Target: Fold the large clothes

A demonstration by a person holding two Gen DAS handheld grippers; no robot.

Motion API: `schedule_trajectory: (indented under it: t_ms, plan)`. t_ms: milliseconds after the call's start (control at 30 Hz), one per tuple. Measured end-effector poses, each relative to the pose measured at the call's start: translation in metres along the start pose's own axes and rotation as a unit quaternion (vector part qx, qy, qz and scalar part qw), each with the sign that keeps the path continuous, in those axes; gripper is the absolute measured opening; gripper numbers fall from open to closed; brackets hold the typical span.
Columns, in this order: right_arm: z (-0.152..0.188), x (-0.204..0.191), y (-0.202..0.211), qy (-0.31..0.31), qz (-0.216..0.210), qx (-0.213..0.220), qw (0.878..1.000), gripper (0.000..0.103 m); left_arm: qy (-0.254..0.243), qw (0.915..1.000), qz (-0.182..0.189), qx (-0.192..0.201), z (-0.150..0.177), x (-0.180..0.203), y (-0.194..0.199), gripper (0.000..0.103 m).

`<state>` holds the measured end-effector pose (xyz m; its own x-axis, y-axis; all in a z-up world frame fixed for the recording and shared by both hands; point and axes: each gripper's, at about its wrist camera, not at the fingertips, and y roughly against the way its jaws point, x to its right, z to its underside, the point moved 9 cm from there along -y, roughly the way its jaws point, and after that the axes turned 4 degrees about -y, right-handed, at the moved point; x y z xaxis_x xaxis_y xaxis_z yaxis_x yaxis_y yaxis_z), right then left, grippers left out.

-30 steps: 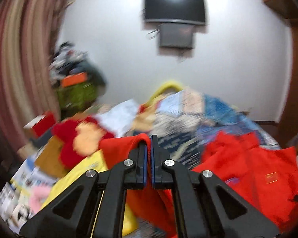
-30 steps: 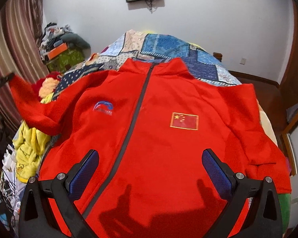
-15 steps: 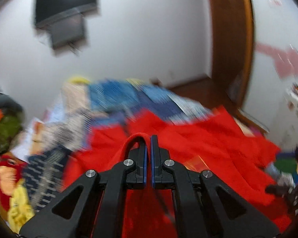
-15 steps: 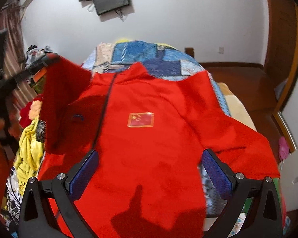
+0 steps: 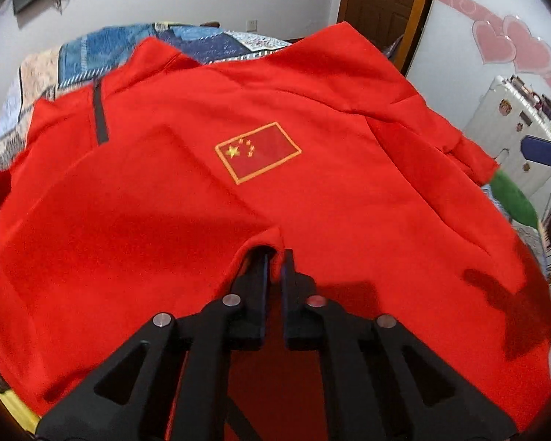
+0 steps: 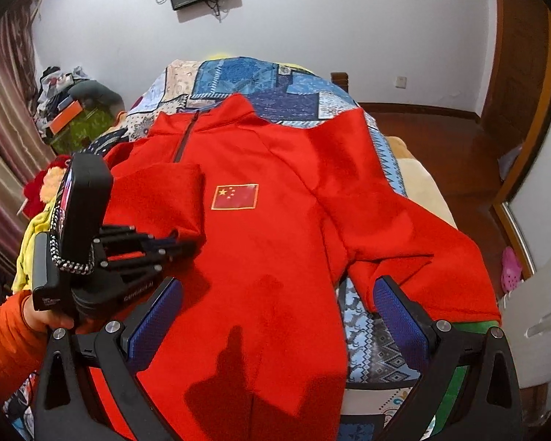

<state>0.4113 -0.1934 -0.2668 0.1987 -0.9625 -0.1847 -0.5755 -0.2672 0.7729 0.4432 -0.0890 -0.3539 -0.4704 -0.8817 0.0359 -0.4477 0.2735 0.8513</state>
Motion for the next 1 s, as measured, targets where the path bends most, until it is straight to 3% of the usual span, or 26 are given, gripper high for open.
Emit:
schedule_trajectory:
  t_ms: [100, 133, 167, 333, 500, 600, 733, 867, 933, 1000]
  plan:
    - [-0.005, -0.017, 0.004, 0.023, -0.003, 0.004, 1.000, 0.103, 0.016, 0.9999, 0.001, 0.002, 0.013, -0.011, 0.020, 0.046]
    - [-0.007, -0.024, 0.005, 0.031, -0.005, 0.006, 0.999, 0.103, 0.021, 0.9997, -0.003, 0.006, 0.015, -0.018, 0.027, 0.063]
    - [-0.010, -0.033, 0.007, 0.042, -0.007, 0.009, 0.999, 0.103, 0.029, 0.9994, -0.013, 0.017, 0.018, -0.026, 0.039, 0.069]
    - [-0.021, -0.085, 0.010, 0.089, -0.034, 0.019, 0.995, 0.103, 0.082, 0.9942, -0.046, 0.052, 0.035, -0.081, 0.093, 0.070]
    - [-0.022, -0.147, -0.017, 0.137, -0.062, -0.005, 0.989, 0.103, 0.141, 0.9785, -0.135, 0.066, 0.076, -0.158, 0.141, 0.073]
    - [-0.015, -0.185, -0.046, 0.168, -0.074, -0.034, 0.982, 0.103, 0.173, 0.9705, -0.156, 0.062, 0.102, -0.192, 0.153, 0.073]
    - [-0.002, -0.222, -0.087, 0.207, -0.074, -0.070, 0.973, 0.103, 0.217, 0.9624, -0.156, 0.052, 0.138, -0.221, 0.150, 0.073]
    - [0.008, -0.250, -0.131, 0.249, -0.054, -0.084, 0.963, 0.101, 0.249, 0.9594, -0.126, 0.042, 0.161, -0.235, 0.128, 0.073]
    - [0.010, -0.256, -0.147, 0.256, -0.047, -0.085, 0.962, 0.093, 0.258, 0.9588, -0.112, 0.043, 0.164, -0.237, 0.116, 0.073]
    - [0.009, -0.257, -0.159, 0.251, -0.048, -0.091, 0.963, 0.075, 0.262, 0.9587, -0.099, 0.048, 0.163, -0.237, 0.110, 0.071]
